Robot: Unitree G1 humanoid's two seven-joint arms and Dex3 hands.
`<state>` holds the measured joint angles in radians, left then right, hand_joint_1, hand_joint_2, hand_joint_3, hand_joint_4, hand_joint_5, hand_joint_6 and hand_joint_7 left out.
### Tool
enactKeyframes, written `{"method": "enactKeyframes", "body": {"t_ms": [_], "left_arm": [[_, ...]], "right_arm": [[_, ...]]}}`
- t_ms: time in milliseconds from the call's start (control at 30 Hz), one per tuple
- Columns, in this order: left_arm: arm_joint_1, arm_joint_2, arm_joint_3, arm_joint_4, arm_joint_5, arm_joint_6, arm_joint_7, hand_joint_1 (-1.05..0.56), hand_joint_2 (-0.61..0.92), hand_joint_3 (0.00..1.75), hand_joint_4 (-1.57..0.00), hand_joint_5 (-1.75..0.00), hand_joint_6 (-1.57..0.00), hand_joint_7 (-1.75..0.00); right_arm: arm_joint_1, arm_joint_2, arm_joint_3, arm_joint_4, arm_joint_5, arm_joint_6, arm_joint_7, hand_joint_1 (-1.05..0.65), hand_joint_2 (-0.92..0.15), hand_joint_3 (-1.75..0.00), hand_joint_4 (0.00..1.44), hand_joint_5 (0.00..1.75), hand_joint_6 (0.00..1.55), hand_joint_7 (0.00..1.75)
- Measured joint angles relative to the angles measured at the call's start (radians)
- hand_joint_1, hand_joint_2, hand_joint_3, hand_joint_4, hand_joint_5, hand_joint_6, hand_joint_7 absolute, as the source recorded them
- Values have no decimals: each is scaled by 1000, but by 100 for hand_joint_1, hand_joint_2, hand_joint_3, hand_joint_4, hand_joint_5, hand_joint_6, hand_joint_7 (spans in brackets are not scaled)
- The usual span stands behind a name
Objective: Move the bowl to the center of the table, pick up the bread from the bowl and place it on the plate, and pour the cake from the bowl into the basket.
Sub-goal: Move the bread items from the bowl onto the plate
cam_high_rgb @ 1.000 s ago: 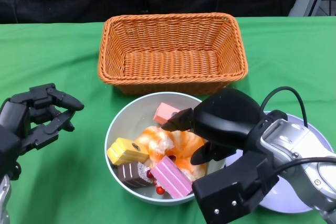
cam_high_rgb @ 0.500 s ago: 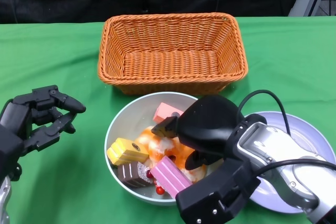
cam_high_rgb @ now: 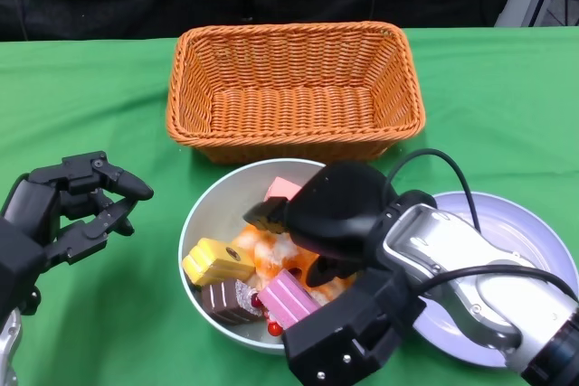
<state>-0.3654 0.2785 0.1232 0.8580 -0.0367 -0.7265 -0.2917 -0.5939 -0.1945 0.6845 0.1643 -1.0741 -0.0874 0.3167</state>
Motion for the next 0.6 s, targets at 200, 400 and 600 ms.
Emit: {"method": "enactKeyframes", "body": {"t_ms": [200,400,600], "left_arm": [[1,1,0,3,0,-1,0,-7,92,38,-82,-132,-89,-85],[1,1,0,7,4,-12,0,-7,92,39,-79,-132,-88,-83],[2,1,0,7,5,-12,1,-8,92,39,-79,-133,-89,-84]], "right_arm": [[-2,4,5,13,0,2,8,-70,-92,-15,103,19,36,3],[-23,20,22,41,13,19,96,-67,-92,-18,103,20,43,4],[-37,20,28,44,16,17,128,-59,-92,-21,88,79,62,2]]}}
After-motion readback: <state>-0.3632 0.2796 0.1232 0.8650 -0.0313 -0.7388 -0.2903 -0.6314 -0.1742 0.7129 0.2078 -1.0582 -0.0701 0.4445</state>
